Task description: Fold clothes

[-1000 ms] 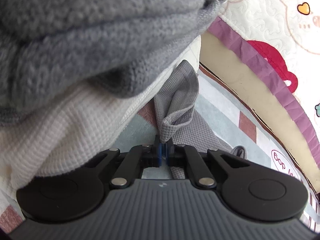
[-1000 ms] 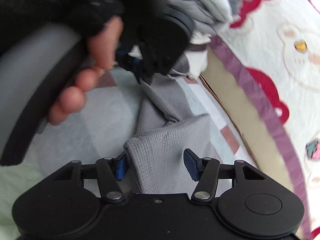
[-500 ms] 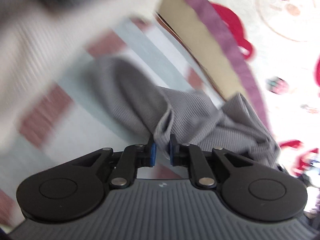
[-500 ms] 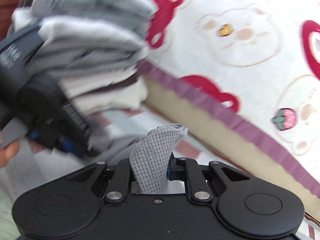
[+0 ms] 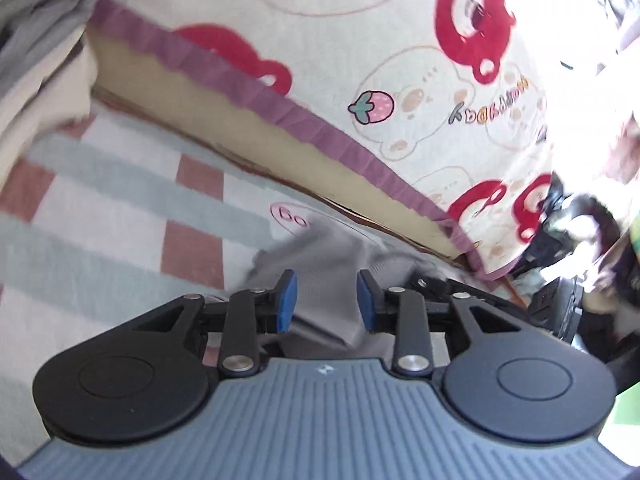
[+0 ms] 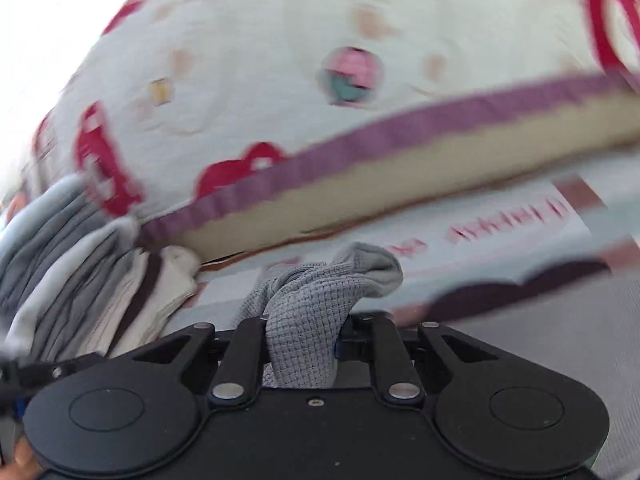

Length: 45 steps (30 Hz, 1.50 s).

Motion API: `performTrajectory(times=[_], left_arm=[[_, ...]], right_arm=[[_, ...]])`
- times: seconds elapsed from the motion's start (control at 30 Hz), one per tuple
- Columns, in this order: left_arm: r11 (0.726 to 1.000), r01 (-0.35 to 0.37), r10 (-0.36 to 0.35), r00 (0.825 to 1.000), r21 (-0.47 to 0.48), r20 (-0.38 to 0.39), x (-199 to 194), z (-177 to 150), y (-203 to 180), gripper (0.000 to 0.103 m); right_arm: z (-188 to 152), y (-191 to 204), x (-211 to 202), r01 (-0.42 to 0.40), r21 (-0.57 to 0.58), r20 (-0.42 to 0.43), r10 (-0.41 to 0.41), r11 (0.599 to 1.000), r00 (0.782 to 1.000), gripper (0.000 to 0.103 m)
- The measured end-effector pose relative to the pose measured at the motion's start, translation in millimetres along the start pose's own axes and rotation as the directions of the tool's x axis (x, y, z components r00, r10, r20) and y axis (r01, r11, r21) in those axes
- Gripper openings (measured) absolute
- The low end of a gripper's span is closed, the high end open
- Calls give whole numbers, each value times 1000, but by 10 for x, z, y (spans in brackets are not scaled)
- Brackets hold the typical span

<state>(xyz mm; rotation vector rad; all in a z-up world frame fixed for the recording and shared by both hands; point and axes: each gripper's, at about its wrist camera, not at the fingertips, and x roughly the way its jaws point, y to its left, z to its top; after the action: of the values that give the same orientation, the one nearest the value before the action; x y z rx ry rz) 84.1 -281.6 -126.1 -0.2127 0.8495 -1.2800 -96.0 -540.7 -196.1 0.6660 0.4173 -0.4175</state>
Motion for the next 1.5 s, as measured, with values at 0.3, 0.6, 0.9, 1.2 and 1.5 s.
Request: performTrajectory(times=[0.3,0.6,0.9,1.2,1.5], left_arm=[[964,-27,44,997,265,-59,664,-118,-330,35],[942,193,-87,931,276,-354,1264,-682,-591,35],[875,76,70,957,477,-281,1155,-770,-830,51],[893,14,66,985,449,-162,1138,-234,-850,8],[899,-63,108,991,434,-79,837,-188,-829,8]], right_arm=[[-148,-625,-98,-5,120,-60,12,993,998,19],[-144,-790,-87,94,86,-155,-80,992,985,35],[75,-122,-589,176,-422,-29,-207,890,978,53],[-282,164,-39,-22,-706,-214,-183,708,959,33],[-314,252,-46,98,-710,-171,-306,697,936,30]])
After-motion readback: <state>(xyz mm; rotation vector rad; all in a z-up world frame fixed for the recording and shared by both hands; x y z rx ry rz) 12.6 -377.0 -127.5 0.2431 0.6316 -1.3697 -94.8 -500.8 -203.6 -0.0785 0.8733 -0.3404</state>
